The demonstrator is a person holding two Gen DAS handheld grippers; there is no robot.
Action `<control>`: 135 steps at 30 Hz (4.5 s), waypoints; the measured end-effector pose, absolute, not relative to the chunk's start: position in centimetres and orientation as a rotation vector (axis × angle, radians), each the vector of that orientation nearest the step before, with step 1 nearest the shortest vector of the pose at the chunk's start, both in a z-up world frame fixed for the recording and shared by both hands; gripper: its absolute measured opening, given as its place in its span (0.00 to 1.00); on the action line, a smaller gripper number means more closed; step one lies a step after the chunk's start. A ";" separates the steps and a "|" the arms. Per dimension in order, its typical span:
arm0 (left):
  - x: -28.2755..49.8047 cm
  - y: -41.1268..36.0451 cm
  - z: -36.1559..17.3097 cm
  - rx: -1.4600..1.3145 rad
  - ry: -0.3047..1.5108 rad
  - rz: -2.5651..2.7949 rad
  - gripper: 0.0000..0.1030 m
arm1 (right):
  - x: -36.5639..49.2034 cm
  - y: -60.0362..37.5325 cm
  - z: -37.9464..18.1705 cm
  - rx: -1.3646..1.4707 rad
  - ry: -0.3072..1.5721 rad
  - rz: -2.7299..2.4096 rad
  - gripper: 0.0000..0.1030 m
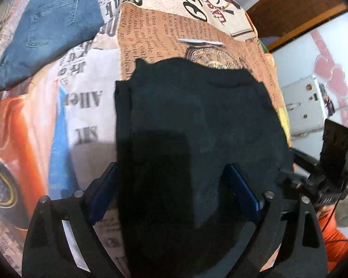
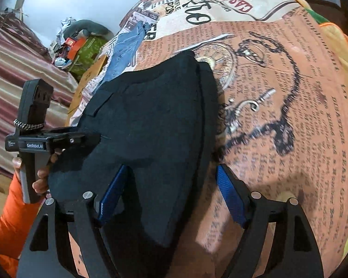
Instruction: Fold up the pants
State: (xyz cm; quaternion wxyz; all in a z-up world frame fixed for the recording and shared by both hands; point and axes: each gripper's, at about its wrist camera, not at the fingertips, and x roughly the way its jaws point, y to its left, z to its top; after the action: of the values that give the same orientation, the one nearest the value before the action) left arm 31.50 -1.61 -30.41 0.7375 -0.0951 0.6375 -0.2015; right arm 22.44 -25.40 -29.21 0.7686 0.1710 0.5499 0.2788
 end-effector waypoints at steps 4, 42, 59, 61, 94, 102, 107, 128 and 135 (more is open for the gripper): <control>32.2 -2.7 -30.4 -0.191 1.394 -0.444 0.88 | 23.2 -24.6 -29.1 0.369 1.198 0.640 0.72; 28.2 5.6 -12.4 -0.090 0.841 -0.195 0.24 | 25.7 -15.6 -13.6 0.155 0.779 0.764 0.19; 39.6 15.9 -12.3 -0.164 0.687 -0.010 0.24 | 37.4 -4.4 -12.7 0.076 0.669 0.761 0.18; 41.5 16.9 -13.8 -0.181 0.703 -0.001 0.24 | 38.9 -3.5 -13.9 0.074 0.685 0.754 0.18; 47.6 19.9 -22.5 -0.057 0.865 0.057 0.33 | 44.1 -4.3 -22.6 0.055 0.903 0.543 0.25; 37.1 17.1 -10.9 -0.095 0.651 -0.023 0.33 | 34.8 -6.3 -10.7 0.023 0.652 0.614 0.25; 28.7 14.6 -4.3 -0.081 0.494 -0.068 0.33 | 27.0 -7.8 -4.4 0.035 0.489 0.670 0.25; 6.7 8.1 -1.5 -0.026 0.231 0.043 0.56 | 6.6 -9.7 0.1 0.033 0.197 0.709 0.52; 4.9 8.2 -2.1 -0.038 0.188 0.064 0.92 | 5.4 -10.3 -0.1 0.066 0.161 0.627 0.86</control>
State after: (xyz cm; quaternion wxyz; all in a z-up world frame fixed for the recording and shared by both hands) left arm 4.89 8.18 -2.09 0.9949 -0.0191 0.0937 0.0320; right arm 5.39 -10.33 -0.13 0.9475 0.0322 0.0792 0.3081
